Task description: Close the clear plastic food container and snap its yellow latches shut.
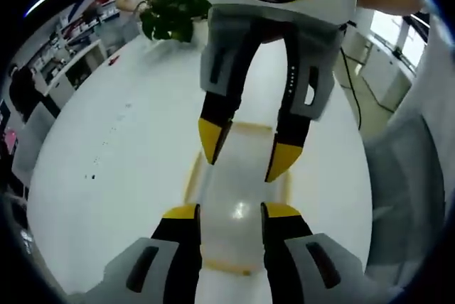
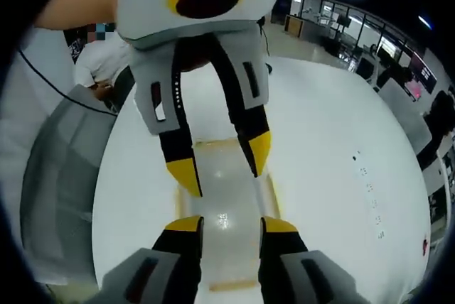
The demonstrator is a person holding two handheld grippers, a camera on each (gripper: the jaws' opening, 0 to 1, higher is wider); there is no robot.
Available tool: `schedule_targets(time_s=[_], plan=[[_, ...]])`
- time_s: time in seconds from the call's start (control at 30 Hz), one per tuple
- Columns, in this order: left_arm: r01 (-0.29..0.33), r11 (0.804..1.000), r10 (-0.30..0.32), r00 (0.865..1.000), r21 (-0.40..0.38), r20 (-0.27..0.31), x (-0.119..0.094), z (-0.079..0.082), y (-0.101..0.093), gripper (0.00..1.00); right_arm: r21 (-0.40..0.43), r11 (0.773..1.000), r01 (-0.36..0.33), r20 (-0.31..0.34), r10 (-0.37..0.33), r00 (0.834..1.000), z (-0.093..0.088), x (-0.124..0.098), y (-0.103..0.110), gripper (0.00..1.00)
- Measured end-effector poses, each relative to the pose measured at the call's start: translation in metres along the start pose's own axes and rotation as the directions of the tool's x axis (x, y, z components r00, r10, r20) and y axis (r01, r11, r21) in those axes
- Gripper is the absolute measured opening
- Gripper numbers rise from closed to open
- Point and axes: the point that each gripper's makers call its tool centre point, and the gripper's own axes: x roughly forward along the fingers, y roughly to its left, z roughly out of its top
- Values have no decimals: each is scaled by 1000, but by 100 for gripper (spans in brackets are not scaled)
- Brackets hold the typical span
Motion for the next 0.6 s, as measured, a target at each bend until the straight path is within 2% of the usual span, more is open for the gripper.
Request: schedule_targets(time_s=[0.23, 0.6], plan=[[-6, 1000, 7, 1000, -26, 15, 1, 2, 2, 31, 13, 1000, 2, 12, -2, 1000, 2, 0, -4, 29], [3, 999, -2, 1000, -35, 16, 9, -2, -7, 30, 7, 1000, 1, 19, -1, 1000, 6, 1, -10, 29]])
